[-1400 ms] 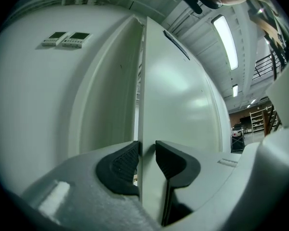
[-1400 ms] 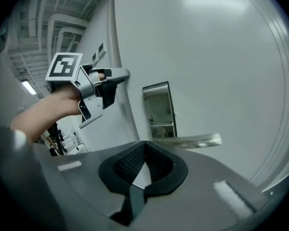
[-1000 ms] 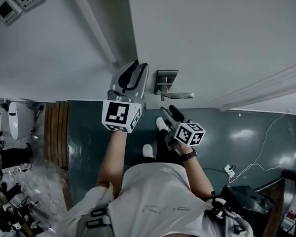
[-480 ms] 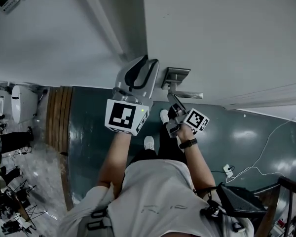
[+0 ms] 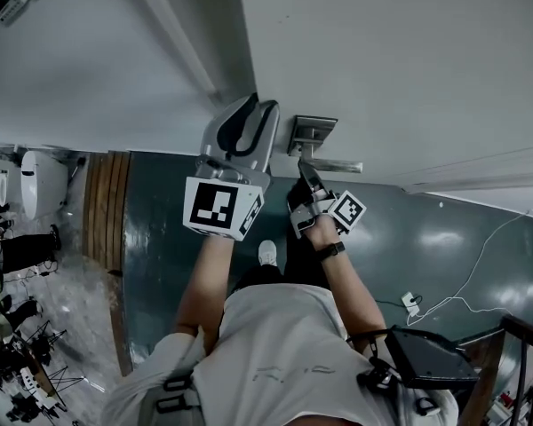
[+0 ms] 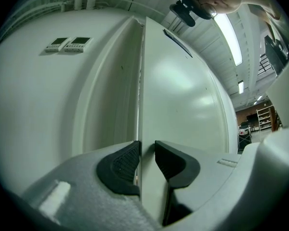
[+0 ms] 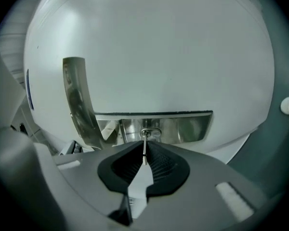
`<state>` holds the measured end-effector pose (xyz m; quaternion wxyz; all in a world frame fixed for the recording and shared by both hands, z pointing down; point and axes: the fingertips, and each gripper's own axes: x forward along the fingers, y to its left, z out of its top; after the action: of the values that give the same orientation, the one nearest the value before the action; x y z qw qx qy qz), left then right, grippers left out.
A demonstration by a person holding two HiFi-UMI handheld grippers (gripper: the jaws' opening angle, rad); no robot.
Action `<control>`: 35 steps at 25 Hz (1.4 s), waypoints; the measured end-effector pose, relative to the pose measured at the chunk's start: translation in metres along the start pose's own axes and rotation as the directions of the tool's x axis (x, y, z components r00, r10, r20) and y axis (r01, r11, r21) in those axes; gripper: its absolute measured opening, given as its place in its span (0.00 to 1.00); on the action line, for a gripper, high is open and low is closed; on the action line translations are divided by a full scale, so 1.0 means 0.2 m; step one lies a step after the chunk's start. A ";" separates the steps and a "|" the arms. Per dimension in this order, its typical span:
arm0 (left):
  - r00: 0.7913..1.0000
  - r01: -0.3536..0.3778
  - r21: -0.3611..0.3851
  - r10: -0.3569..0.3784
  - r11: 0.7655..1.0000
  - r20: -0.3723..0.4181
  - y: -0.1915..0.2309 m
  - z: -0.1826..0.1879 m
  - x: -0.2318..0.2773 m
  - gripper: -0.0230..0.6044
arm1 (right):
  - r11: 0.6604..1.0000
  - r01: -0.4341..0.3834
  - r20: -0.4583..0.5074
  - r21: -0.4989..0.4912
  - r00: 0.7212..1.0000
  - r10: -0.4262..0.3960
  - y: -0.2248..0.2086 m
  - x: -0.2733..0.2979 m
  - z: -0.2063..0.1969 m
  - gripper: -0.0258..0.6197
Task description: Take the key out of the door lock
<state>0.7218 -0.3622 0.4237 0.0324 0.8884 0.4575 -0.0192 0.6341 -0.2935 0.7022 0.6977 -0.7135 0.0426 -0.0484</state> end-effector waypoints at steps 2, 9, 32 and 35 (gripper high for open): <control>1.000 -0.007 0.002 0.007 1.000 0.002 0.00 0.00 0.00 0.21 | 0.999 -0.015 0.039 0.041 0.999 0.014 0.00 0.00 0.00 0.08; 0.999 -0.033 0.008 0.033 0.999 0.006 0.00 -0.02 -0.02 0.21 | 0.999 0.002 0.047 0.043 0.999 -0.004 -0.01 -0.04 -0.03 0.08; 0.999 -0.029 -0.023 0.028 0.999 -0.027 -0.04 -0.04 -0.13 0.09 | 0.997 0.076 0.088 -0.027 0.993 -0.073 0.06 -0.75 -0.29 0.08; 0.999 -0.001 -0.017 0.000 1.000 -0.041 -0.14 -0.07 -0.23 0.07 | 0.955 0.177 0.095 -0.236 0.983 -0.159 0.23 -0.82 -0.22 0.08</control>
<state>0.6714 -0.3821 0.4404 0.0305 0.8884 0.4581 0.0027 0.4667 -0.3179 0.6551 0.5992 -0.7961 -0.0389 -0.0750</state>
